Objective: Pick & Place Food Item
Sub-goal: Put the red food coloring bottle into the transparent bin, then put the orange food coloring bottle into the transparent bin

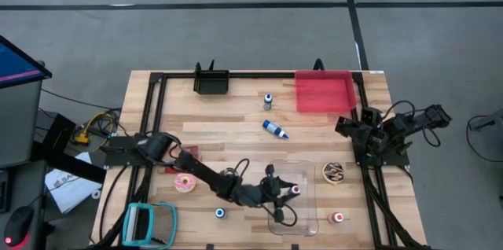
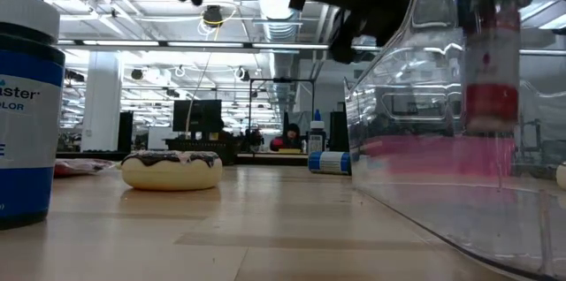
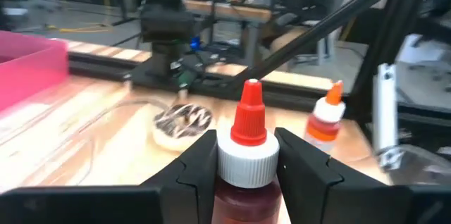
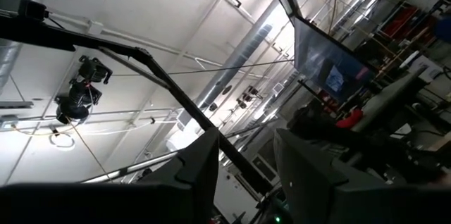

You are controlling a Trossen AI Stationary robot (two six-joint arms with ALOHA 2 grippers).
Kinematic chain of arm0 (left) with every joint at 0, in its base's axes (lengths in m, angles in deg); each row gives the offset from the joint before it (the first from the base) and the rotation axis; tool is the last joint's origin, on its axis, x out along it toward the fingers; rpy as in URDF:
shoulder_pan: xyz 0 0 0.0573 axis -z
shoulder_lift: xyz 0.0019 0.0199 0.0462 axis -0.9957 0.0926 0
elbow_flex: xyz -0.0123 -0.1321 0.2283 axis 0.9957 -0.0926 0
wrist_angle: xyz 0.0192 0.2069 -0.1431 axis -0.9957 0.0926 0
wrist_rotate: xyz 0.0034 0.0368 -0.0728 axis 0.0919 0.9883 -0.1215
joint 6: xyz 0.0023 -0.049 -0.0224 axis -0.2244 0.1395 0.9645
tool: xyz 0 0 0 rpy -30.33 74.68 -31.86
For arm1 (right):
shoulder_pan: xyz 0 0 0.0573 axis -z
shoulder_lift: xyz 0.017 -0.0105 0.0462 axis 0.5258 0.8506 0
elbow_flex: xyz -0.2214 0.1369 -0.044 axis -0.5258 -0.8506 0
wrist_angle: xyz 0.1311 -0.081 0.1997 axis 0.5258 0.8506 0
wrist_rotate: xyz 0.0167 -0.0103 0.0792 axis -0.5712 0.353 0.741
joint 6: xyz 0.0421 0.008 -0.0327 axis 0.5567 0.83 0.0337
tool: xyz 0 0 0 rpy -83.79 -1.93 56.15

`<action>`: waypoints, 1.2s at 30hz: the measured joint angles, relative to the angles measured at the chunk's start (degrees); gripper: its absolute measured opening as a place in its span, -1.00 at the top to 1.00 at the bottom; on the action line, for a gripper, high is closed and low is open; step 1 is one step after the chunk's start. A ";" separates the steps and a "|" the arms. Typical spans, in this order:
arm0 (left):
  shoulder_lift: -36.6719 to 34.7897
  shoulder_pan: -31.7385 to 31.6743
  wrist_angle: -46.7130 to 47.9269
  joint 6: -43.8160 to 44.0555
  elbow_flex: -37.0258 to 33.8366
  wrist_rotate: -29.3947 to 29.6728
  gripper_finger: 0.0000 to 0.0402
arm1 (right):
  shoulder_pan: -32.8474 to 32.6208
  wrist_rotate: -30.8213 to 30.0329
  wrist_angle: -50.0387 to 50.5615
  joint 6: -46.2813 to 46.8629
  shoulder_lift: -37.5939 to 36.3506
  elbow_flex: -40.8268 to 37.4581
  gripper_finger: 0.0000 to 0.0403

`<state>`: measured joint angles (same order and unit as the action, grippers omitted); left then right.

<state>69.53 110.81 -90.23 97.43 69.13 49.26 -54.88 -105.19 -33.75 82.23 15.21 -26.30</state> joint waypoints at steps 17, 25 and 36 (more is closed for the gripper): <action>2.30 2.10 0.10 4.97 -0.04 15.58 0.31 | -3.17 -0.72 -2.51 0.16 5.46 -0.02 0.35; 2.26 2.17 0.13 5.05 -0.04 15.59 0.18 | -3.17 -0.47 -5.81 0.14 8.77 -0.02 0.35; -8.66 2.27 5.72 -4.88 -0.07 15.59 0.24 | -3.15 -1.21 -6.35 -0.53 9.81 -0.02 0.35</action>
<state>60.87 113.08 -84.50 92.55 69.06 64.85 -58.02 -106.41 -40.10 81.70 25.02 -26.32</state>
